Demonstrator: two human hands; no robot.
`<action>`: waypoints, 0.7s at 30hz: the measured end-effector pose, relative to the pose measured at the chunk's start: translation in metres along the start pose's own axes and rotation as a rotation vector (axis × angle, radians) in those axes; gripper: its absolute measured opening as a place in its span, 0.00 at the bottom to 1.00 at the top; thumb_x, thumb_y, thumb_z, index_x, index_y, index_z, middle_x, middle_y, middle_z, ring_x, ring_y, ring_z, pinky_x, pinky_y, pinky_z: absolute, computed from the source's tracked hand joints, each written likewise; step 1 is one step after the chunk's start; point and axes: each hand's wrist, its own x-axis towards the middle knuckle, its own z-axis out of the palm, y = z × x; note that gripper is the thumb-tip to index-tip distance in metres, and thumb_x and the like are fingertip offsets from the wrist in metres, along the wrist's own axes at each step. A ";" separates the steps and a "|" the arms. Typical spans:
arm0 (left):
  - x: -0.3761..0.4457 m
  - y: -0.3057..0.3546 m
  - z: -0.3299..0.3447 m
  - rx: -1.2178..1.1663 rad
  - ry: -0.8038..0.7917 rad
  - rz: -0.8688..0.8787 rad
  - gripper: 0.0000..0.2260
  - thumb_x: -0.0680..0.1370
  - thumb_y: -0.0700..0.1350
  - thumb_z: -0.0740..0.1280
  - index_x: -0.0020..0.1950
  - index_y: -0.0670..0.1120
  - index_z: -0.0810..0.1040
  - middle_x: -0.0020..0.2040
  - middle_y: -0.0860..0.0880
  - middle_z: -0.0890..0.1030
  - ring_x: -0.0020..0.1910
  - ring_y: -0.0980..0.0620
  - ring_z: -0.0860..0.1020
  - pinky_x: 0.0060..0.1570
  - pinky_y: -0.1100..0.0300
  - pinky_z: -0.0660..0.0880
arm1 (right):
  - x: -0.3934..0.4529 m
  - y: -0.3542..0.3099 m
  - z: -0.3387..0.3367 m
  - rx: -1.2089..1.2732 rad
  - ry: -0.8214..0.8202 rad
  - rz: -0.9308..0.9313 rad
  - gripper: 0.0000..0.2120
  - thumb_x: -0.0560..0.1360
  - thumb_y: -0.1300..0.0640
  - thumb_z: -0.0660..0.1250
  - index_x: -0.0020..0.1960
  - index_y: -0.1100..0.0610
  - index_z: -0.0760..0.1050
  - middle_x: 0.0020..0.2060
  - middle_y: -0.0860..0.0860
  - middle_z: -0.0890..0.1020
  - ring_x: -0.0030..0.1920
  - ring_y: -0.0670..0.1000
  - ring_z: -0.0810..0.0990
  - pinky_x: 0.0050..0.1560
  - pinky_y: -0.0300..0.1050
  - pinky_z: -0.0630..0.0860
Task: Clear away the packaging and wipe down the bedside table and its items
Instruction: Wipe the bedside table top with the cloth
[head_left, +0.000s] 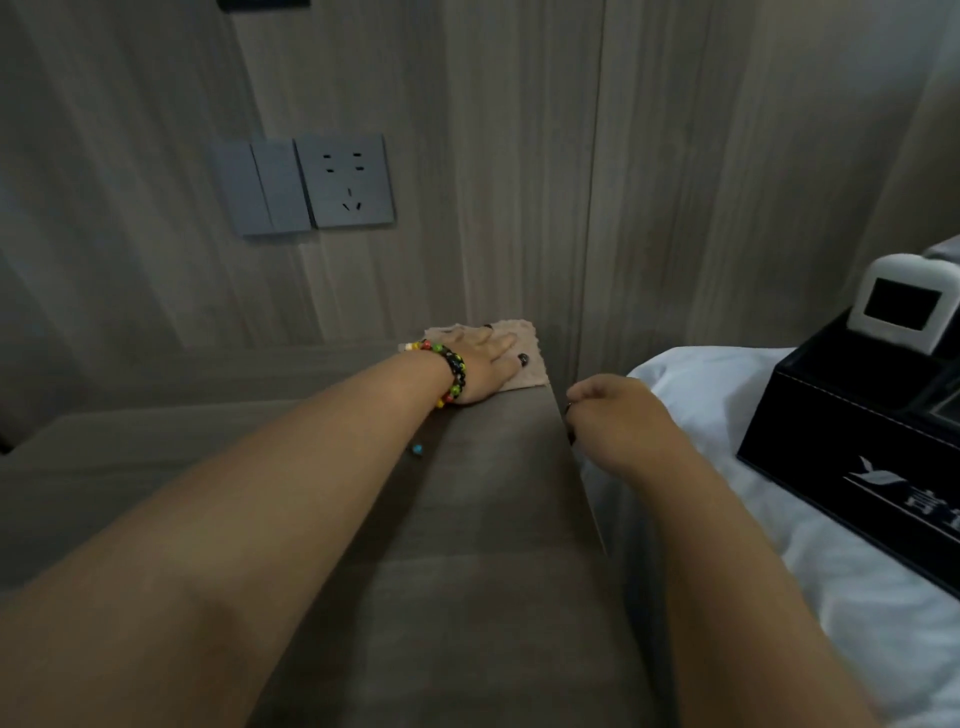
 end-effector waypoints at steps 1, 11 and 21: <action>-0.001 -0.004 0.001 0.014 -0.004 0.021 0.42 0.67 0.69 0.34 0.79 0.53 0.45 0.80 0.49 0.46 0.78 0.47 0.46 0.76 0.49 0.46 | 0.001 0.000 0.001 0.006 0.001 -0.014 0.15 0.76 0.64 0.57 0.58 0.66 0.77 0.54 0.60 0.81 0.54 0.60 0.78 0.58 0.55 0.75; -0.063 -0.040 0.009 -0.128 0.014 -0.116 0.28 0.80 0.64 0.45 0.78 0.57 0.47 0.80 0.52 0.47 0.78 0.50 0.47 0.76 0.54 0.43 | -0.013 -0.018 0.003 -0.070 -0.111 -0.134 0.13 0.77 0.61 0.60 0.58 0.64 0.78 0.55 0.58 0.80 0.55 0.57 0.77 0.58 0.50 0.74; -0.240 0.004 0.028 -0.152 0.037 0.059 0.31 0.75 0.69 0.48 0.77 0.64 0.48 0.79 0.57 0.47 0.78 0.52 0.46 0.76 0.52 0.44 | -0.066 -0.030 0.014 -0.198 -0.088 -0.168 0.14 0.77 0.60 0.60 0.61 0.60 0.76 0.61 0.58 0.78 0.58 0.58 0.76 0.58 0.45 0.70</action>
